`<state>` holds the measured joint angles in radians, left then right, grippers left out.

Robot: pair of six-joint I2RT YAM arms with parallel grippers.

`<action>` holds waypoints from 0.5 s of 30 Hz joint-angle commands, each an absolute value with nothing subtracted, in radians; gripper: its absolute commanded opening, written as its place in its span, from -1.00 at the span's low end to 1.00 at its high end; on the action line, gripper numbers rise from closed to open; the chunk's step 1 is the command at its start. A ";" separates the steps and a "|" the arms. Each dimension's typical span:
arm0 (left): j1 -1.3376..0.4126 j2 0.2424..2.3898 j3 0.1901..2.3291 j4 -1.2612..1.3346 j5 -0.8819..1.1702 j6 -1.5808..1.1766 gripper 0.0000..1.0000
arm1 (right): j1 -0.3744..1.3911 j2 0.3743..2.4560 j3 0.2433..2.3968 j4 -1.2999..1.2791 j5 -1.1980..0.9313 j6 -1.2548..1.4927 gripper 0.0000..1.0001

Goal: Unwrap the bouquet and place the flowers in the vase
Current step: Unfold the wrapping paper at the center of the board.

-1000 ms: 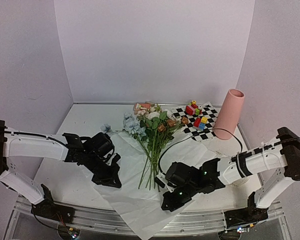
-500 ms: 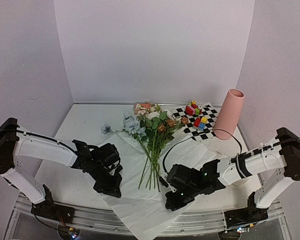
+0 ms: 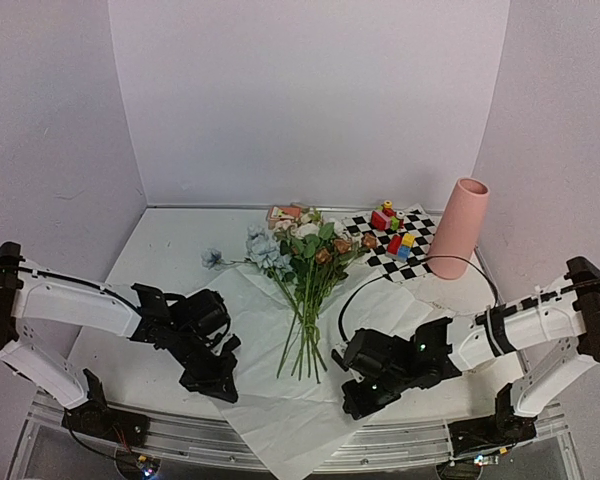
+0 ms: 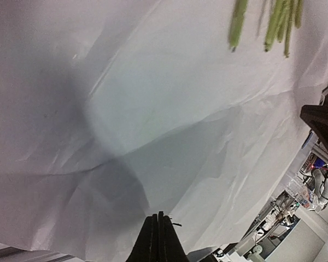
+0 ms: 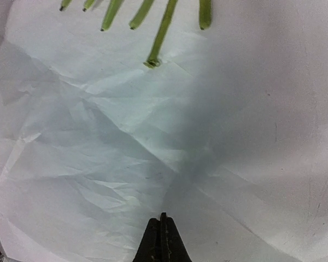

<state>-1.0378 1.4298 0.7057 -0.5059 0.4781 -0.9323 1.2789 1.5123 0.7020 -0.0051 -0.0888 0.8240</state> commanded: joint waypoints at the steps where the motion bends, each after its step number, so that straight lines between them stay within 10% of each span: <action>1: -1.040 1.424 0.666 -0.505 0.512 -0.947 -0.97 | 1.280 1.528 0.675 -0.067 -0.076 0.836 -1.00; 15: -1.040 1.455 0.777 -0.563 0.448 -0.924 -0.97 | 1.279 1.452 0.730 -0.123 -0.002 0.832 -1.00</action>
<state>-1.0378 1.4578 0.6745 -0.5295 0.4914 -0.9398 1.2789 1.5449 0.6815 -0.0264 -0.0719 0.8356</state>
